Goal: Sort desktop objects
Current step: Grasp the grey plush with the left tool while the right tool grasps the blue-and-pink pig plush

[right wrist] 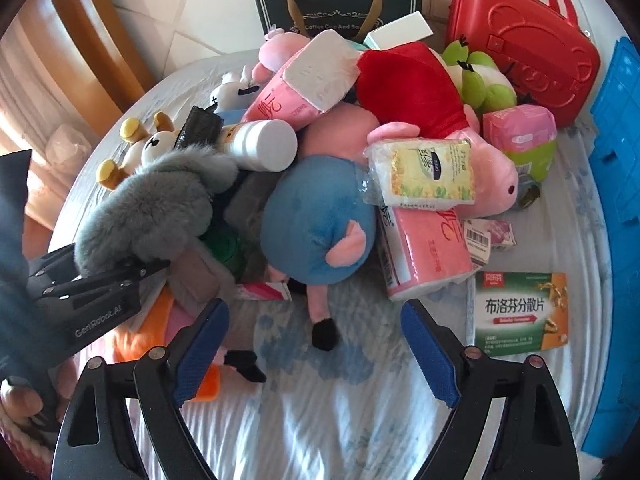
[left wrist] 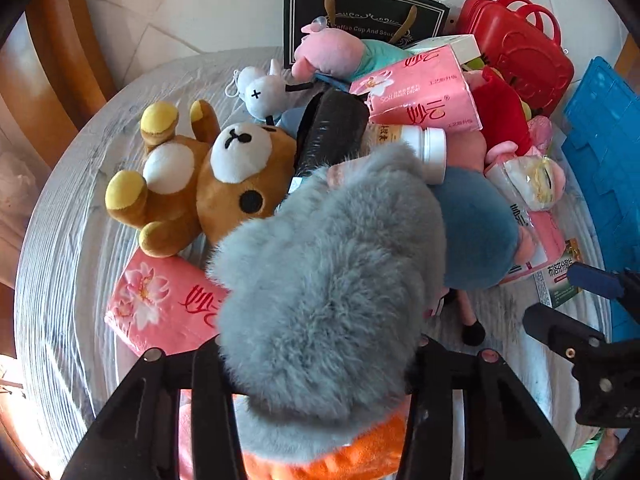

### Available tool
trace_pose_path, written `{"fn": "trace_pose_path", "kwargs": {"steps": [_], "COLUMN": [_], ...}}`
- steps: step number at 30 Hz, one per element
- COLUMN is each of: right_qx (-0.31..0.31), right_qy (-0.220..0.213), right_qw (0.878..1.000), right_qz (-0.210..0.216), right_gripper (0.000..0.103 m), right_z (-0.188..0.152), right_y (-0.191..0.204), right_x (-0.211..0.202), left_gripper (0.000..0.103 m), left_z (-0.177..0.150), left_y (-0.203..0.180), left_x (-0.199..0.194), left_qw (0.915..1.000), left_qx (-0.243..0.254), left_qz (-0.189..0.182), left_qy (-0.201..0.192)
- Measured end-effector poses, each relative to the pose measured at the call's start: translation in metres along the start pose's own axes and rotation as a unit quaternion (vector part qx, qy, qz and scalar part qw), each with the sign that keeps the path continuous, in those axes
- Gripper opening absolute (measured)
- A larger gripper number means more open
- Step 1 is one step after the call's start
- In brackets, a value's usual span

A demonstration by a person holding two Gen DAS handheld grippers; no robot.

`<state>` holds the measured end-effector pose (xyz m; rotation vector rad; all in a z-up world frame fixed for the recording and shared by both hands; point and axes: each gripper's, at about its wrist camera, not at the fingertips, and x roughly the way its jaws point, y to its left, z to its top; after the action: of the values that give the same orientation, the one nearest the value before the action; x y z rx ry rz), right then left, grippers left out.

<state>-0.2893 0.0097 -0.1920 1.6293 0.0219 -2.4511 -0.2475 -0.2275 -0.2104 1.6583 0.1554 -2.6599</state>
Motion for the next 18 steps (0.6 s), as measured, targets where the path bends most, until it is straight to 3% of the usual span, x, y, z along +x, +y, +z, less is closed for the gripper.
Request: {"fn": "trace_pose_path", "kwargs": {"steps": [11,12,16,18], "right_qx": [0.03,0.029,-0.001,-0.018], "right_qy": [0.035,0.039,0.027,0.031], "right_qw": [0.999,0.999,0.999,0.998], "right_qz": [0.01,0.011,-0.034,-0.057], "right_gripper": [0.095,0.1,0.103,0.097], "right_z": [0.047,0.051,0.066,0.07], "right_y": [-0.004,-0.002,0.011,0.016], "right_x": [0.073,0.08,0.097,0.104], "left_gripper": [0.044,0.044,0.044,0.044], "left_z": [0.017,0.018,0.021,0.021], "left_y": [-0.013,-0.013,-0.014,-0.014], "left_x": [0.034,0.035,0.04,0.041], "left_qw": [0.9992,0.9993,0.9992,0.9992], "left_qx": [0.031,0.03,0.029,0.029], "left_qz": [0.003,0.0,-0.006,-0.007], "left_qy": [0.023,0.024,0.028,0.027]}}
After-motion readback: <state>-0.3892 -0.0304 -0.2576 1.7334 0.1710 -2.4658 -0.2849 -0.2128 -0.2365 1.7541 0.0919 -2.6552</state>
